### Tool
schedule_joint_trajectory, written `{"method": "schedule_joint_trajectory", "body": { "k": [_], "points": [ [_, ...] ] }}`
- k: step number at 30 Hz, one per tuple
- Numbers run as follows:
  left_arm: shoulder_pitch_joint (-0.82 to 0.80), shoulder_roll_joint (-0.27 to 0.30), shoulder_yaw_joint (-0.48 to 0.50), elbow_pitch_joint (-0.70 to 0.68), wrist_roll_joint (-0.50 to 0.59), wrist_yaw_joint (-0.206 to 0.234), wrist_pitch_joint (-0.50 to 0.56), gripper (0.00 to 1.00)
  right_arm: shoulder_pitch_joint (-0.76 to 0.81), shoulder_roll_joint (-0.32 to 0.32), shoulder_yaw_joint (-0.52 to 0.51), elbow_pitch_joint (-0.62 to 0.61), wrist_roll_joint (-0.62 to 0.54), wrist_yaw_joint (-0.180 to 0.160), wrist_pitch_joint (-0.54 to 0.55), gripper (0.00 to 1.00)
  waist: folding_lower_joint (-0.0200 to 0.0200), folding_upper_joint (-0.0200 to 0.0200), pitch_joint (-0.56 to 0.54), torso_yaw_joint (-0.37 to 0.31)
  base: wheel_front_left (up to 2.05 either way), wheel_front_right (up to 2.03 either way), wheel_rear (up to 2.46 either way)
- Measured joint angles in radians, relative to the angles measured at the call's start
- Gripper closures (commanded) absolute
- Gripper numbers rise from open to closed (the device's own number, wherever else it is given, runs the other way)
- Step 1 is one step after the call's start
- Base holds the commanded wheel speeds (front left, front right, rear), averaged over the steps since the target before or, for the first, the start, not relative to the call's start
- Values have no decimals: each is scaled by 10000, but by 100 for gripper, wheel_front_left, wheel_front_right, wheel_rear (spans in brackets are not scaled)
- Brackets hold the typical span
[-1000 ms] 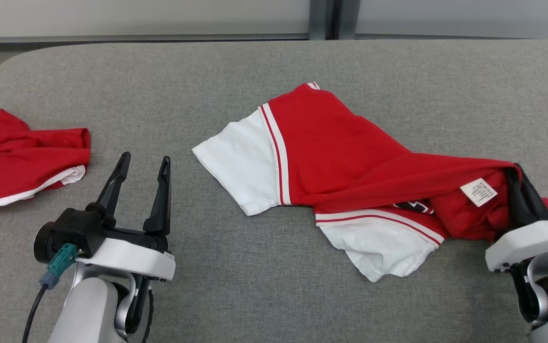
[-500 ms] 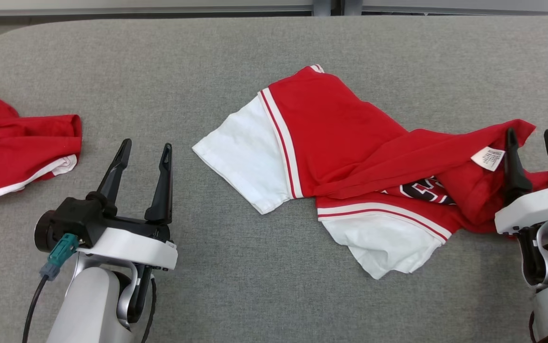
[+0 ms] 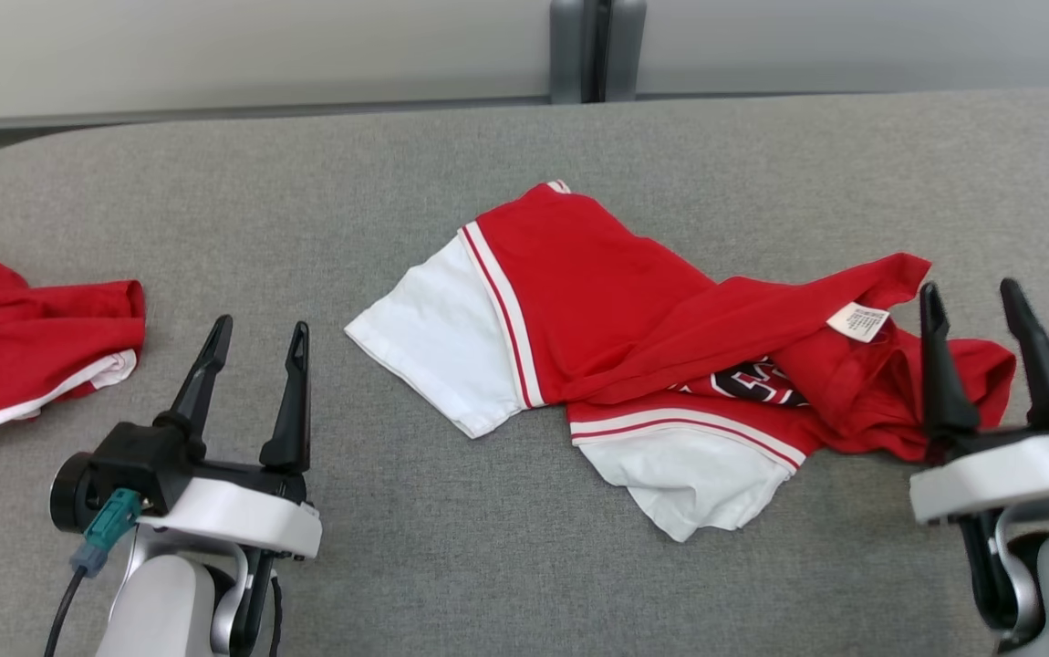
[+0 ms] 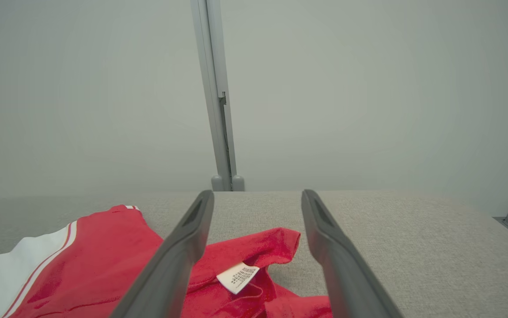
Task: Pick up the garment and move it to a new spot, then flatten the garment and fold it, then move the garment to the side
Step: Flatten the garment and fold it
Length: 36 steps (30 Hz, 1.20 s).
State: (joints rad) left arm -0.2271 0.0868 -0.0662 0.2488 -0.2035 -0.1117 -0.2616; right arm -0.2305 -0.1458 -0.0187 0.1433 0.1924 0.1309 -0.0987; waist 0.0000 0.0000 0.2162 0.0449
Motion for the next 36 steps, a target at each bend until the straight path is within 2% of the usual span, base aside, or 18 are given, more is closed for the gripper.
{"method": "schedule_joint_trajectory", "body": {
  "k": [6,13,36],
  "points": [
    [557,10,44,42,123,40,0,0,1282,234,270,-976,-92,-2,556,0,0,0,-571,-135,0,0,0],
    [1197,21,13,140,176,121,0,0,2208,424,372,-1442,-88,-2,905,0,0,1,-1161,-236,0,0,0],
    [1367,146,-219,257,58,240,63,0,2465,593,330,-1593,-52,-2,1076,0,0,0,-1405,-163,0,0,0]
  ]
}}
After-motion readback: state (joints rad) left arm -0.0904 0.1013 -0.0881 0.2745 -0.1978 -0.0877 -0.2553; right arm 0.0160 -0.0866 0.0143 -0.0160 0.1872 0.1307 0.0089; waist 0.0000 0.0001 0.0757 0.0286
